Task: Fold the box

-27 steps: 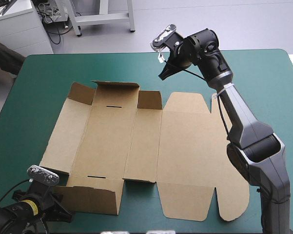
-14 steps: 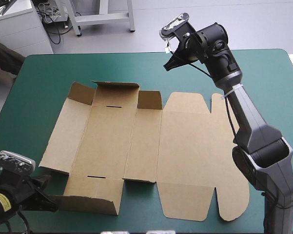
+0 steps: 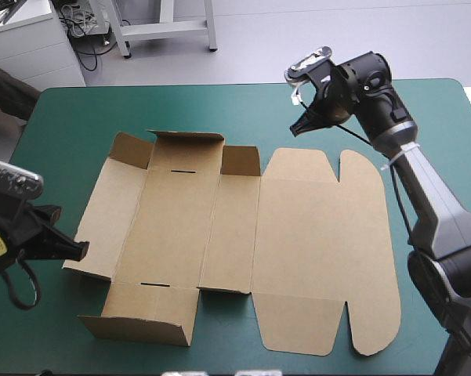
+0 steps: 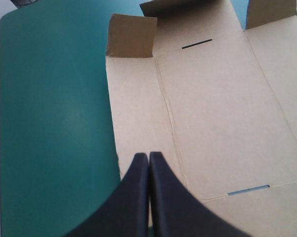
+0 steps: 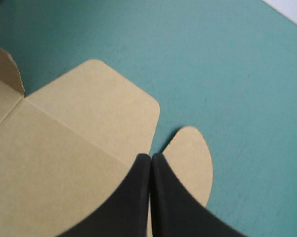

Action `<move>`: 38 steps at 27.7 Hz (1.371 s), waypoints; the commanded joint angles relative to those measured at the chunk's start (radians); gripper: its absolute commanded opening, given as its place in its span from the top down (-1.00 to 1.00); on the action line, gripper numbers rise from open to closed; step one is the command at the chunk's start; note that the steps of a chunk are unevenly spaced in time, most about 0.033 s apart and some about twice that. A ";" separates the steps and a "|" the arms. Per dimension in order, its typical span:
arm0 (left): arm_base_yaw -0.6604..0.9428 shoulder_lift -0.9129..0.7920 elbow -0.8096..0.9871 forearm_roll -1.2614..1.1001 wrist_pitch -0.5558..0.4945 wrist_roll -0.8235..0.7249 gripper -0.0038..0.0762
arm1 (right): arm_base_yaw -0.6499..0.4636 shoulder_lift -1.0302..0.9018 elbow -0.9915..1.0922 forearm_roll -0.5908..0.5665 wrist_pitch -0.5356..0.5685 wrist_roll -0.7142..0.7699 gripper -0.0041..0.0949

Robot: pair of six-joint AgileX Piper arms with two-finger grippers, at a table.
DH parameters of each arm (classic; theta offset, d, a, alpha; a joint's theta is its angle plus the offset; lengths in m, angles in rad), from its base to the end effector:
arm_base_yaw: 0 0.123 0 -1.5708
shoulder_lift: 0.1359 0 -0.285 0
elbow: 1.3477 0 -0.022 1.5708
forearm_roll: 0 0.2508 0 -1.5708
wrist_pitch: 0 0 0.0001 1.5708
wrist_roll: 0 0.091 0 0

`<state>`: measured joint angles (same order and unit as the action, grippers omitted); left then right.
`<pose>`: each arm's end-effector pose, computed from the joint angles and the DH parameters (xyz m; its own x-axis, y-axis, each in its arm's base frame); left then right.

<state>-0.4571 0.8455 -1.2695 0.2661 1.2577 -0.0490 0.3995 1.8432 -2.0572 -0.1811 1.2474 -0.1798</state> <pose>0.1131 -0.0302 0.4426 -0.5929 0.3291 -0.7350 0.2817 0.9398 0.1936 0.3735 0.1408 0.4075 -0.6552 -0.5287 -0.5397 -0.4579 0.8461 -0.2729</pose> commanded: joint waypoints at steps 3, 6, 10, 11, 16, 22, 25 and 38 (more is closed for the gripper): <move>-0.005 0.153 -0.131 0.019 0.032 0.089 0.93 | -0.074 -0.197 0.186 0.063 0.002 0.009 0.96; -0.005 0.233 -0.172 0.019 0.028 0.116 0.93 | -0.102 -0.274 0.309 0.080 0.002 0.009 0.96; -0.005 0.321 -0.215 0.017 0.026 0.145 0.93 | -0.111 -0.384 0.476 0.082 0.000 0.000 0.96; -0.005 0.339 -0.227 0.015 0.026 0.148 0.93 | -0.111 -0.415 0.507 0.082 0.000 -0.005 0.96; 0.032 0.433 -0.248 -0.028 -0.005 0.200 0.92 | -0.111 -0.572 0.665 0.084 0.000 -0.003 0.96; 0.233 0.504 -0.248 -0.382 -0.036 0.381 0.92 | -0.111 -0.772 0.816 0.106 -0.002 0.017 0.96; 0.358 0.529 -0.248 -0.547 -0.027 0.472 0.92 | -0.111 -0.881 0.875 0.109 0.000 0.022 0.96; 0.879 0.568 -0.247 -0.849 0.035 0.588 0.92 | -0.111 -1.331 1.124 0.113 0.000 0.151 0.96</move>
<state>0.3734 1.4445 -1.4865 -0.5296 1.2501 0.5475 0.2946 0.5627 -0.9440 -0.0673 1.2465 -0.0430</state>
